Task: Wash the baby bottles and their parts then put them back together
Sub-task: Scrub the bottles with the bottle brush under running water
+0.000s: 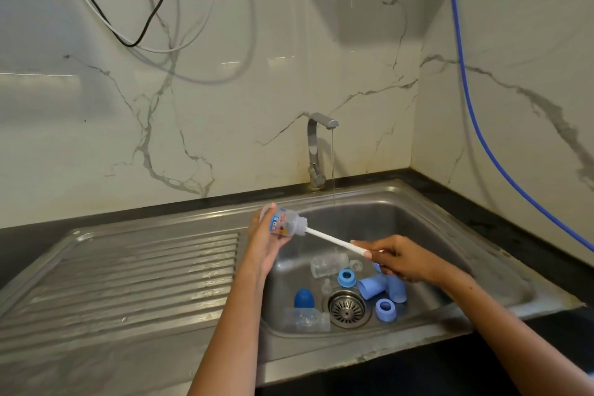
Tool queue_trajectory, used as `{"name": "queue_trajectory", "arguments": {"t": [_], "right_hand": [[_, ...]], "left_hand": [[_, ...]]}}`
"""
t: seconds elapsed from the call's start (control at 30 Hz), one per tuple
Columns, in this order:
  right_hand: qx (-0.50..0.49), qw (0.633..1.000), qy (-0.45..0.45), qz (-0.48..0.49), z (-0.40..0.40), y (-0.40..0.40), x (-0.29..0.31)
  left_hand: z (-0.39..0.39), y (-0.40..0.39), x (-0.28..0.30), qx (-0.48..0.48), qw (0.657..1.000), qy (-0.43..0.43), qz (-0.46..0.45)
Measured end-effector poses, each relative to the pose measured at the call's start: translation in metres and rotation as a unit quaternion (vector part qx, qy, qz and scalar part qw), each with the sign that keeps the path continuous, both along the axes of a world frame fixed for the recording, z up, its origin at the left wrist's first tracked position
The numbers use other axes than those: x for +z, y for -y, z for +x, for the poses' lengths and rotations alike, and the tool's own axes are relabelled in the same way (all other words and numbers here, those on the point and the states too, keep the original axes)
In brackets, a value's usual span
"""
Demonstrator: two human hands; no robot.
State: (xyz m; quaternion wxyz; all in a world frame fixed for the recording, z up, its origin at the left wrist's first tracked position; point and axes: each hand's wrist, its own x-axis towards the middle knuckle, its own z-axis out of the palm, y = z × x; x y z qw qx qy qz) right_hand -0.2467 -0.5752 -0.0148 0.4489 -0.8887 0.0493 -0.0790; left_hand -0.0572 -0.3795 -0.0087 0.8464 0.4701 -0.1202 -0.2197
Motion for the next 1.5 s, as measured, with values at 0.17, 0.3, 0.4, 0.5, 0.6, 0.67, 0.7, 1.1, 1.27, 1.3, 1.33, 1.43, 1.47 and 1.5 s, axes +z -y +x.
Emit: {"name": "queue_trajectory", "arguments": {"t": [0.17,0.3,0.4,0.5,0.6,0.67,0.7,1.1,1.27,1.3,1.33,1.43,1.47,1.5], "right_hand": [[0.010,0.999,-0.010,0.049,0.004,0.003,-0.004],[0.015,0.996,-0.012,0.087,0.007,-0.004,-0.004],[0.018,0.995,-0.010,0.094,0.008,-0.012,0.000],[0.027,0.990,-0.048,0.133,0.007,-0.014,0.002],[0.046,0.970,-0.107,0.212,0.007,-0.013,0.003],[0.069,0.963,-0.120,0.229,0.007,-0.012,0.005],[0.072,0.968,-0.117,0.212,0.007,-0.011,0.006],[0.060,0.998,-0.010,0.034,0.018,-0.023,-0.003],[0.112,0.973,-0.112,0.169,0.016,-0.021,0.002],[0.102,0.982,-0.091,0.130,0.017,-0.021,0.001],[0.085,0.993,-0.059,0.064,0.018,-0.023,0.001],[0.005,0.978,0.030,-0.205,0.024,-0.021,0.000],[-0.020,0.969,0.042,-0.241,0.025,-0.020,-0.001],[-0.027,0.970,0.049,-0.235,0.026,-0.021,-0.002]], "left_hand": [[0.006,-0.004,0.001,-0.033,0.998,0.005,-0.053],[0.008,-0.002,-0.005,-0.001,1.000,0.012,-0.021],[0.001,0.009,-0.004,-0.005,1.000,-0.025,0.004],[-0.002,0.016,-0.004,0.013,0.999,-0.046,-0.010],[-0.006,0.015,0.000,-0.017,0.992,-0.060,-0.111],[-0.006,0.014,0.002,-0.045,0.981,-0.069,-0.176],[-0.005,0.013,0.003,-0.066,0.974,-0.075,-0.203],[-0.005,0.006,-0.002,0.069,0.997,-0.047,0.003],[-0.002,0.008,0.000,-0.001,0.987,-0.118,-0.113],[-0.002,0.009,-0.002,0.001,0.985,-0.120,-0.122],[-0.003,0.010,-0.002,0.007,0.985,-0.122,-0.126],[-0.005,0.012,0.001,-0.001,0.974,-0.148,-0.169],[-0.006,0.012,0.003,0.000,0.968,-0.166,-0.186],[-0.004,0.011,0.003,0.001,0.967,-0.168,-0.192]]}}
